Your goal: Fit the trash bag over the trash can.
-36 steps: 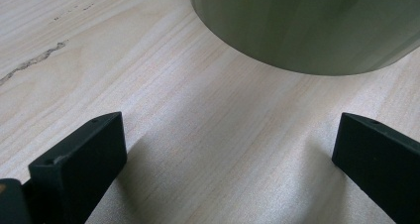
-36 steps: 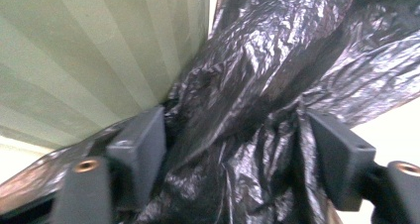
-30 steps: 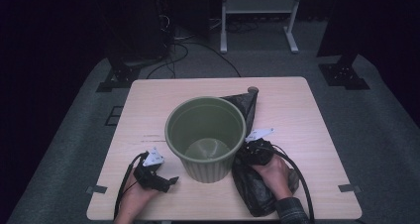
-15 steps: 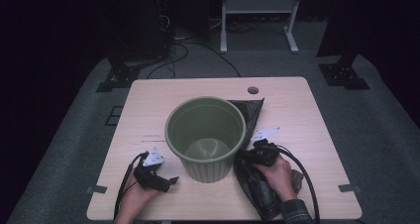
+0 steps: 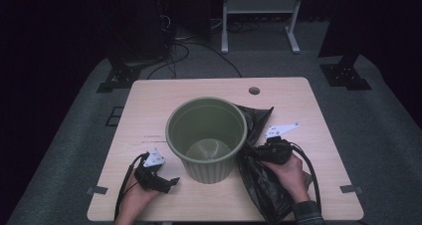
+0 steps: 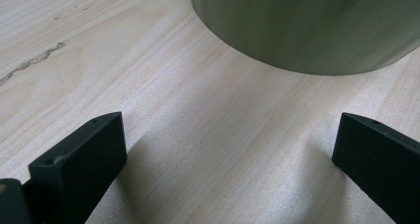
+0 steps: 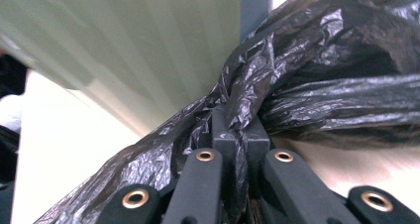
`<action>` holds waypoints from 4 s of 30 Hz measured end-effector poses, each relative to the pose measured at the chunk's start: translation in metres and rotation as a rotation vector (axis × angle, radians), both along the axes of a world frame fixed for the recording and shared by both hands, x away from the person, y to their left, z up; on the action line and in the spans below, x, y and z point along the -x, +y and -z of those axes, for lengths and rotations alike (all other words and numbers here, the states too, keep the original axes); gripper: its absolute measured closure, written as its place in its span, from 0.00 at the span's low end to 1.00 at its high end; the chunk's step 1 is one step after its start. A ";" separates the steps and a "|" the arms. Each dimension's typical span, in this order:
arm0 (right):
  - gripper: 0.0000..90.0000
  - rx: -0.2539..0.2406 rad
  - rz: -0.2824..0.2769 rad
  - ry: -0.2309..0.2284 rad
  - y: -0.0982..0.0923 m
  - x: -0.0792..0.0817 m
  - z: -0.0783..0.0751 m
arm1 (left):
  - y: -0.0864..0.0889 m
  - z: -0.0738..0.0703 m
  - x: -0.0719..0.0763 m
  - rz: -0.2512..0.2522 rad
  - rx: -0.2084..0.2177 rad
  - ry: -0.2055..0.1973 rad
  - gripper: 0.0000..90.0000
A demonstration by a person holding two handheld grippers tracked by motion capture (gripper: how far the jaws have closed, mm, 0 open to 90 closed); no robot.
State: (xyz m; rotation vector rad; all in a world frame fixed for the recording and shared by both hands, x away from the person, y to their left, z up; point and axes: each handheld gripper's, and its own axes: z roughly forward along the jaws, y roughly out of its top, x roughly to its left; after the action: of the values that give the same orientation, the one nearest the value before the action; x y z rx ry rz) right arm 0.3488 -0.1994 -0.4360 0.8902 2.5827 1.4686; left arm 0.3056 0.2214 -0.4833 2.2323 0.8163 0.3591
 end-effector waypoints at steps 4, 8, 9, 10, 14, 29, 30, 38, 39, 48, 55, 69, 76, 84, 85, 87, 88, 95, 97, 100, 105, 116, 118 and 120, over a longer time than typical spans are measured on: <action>0.98 -0.008 -0.019 0.004 -0.004 0.003 -0.009 | 0.000 0.000 0.000 0.000 0.000 0.000 0.00; 0.98 -0.007 -0.035 -0.015 -0.006 0.007 -0.022 | 0.000 0.000 0.000 0.000 0.000 0.000 0.00; 0.98 -0.011 -0.038 -0.022 -0.006 0.008 -0.026 | 0.000 0.000 0.000 0.000 0.000 0.000 0.00; 0.98 -0.017 -0.038 -0.035 -0.007 0.009 -0.030 | 0.000 0.000 0.000 0.000 0.000 0.000 0.00; 0.98 -0.029 -0.059 -0.061 -0.009 0.012 -0.047 | 0.000 0.000 0.000 0.000 0.001 0.000 0.00; 0.98 -0.095 -0.209 -0.116 -0.009 0.029 -0.097 | 0.000 0.000 0.000 0.001 -0.001 0.000 0.00; 0.98 -0.094 -0.218 -0.120 -0.008 0.030 -0.100 | 0.000 0.000 0.000 0.001 -0.001 0.000 0.00; 0.98 -0.085 -0.275 -0.144 -0.004 0.036 -0.121 | 0.000 0.000 0.000 0.001 -0.002 0.000 0.00; 0.98 -0.086 -0.281 -0.147 -0.003 0.037 -0.124 | 0.000 0.000 0.000 0.001 -0.002 0.000 0.00; 0.98 -0.120 -0.365 -0.164 0.014 0.039 -0.150 | 0.000 0.000 0.000 0.001 0.000 -0.001 0.00; 0.98 -0.131 -0.440 -0.153 0.039 0.033 -0.172 | 0.000 0.000 0.000 0.001 0.000 -0.001 0.00; 0.98 -0.185 -0.571 -0.090 0.102 0.006 -0.190 | 0.000 0.000 0.000 0.004 0.000 -0.001 0.00; 0.98 -0.189 -0.616 -0.071 0.135 0.001 -0.192 | 0.000 0.000 0.000 0.006 0.001 -0.001 0.00; 0.98 -0.194 -0.661 -0.046 0.167 -0.005 -0.188 | 0.000 0.000 0.000 0.007 0.000 -0.002 0.00; 0.98 -0.199 -0.666 -0.041 0.171 -0.006 -0.187 | 0.000 0.000 0.000 0.007 0.001 -0.002 0.00; 0.98 -0.209 -0.673 -0.037 0.178 -0.008 -0.187 | 0.000 0.000 0.000 0.009 0.001 -0.003 0.00; 0.98 -0.216 -0.681 -0.032 0.182 -0.010 -0.186 | 0.000 0.000 0.000 0.008 0.001 -0.003 0.00; 0.98 -0.258 -0.712 -0.010 0.211 -0.017 -0.185 | 0.000 0.000 0.000 0.012 -0.001 -0.003 0.00; 0.98 -0.272 -0.719 -0.008 0.218 -0.018 -0.184 | -0.001 0.000 0.000 0.013 -0.001 -0.003 0.00; 0.98 -0.288 -0.721 -0.005 0.223 -0.020 -0.184 | -0.001 0.000 0.000 0.013 -0.001 -0.003 0.00; 0.97 -0.263 -0.680 -0.006 0.219 -0.025 -0.178 | -0.001 0.000 0.000 0.014 -0.002 -0.003 0.00; 0.93 -0.217 -0.546 0.001 0.173 -0.030 -0.170 | -0.001 0.000 0.000 0.016 -0.002 -0.001 0.00; 0.93 -0.189 -0.516 -0.009 0.165 -0.030 -0.170 | -0.001 0.000 0.000 0.017 -0.002 -0.001 0.00; 0.94 -0.150 -0.468 -0.014 0.157 -0.030 -0.169 | -0.001 0.000 0.000 0.017 -0.002 0.000 0.00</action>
State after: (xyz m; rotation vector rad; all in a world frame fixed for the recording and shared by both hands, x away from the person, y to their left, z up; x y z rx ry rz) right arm 0.3786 -0.0420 -0.2671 0.2827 2.8282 1.7789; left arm 0.3057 0.2204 -0.4833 2.2391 0.7970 0.3523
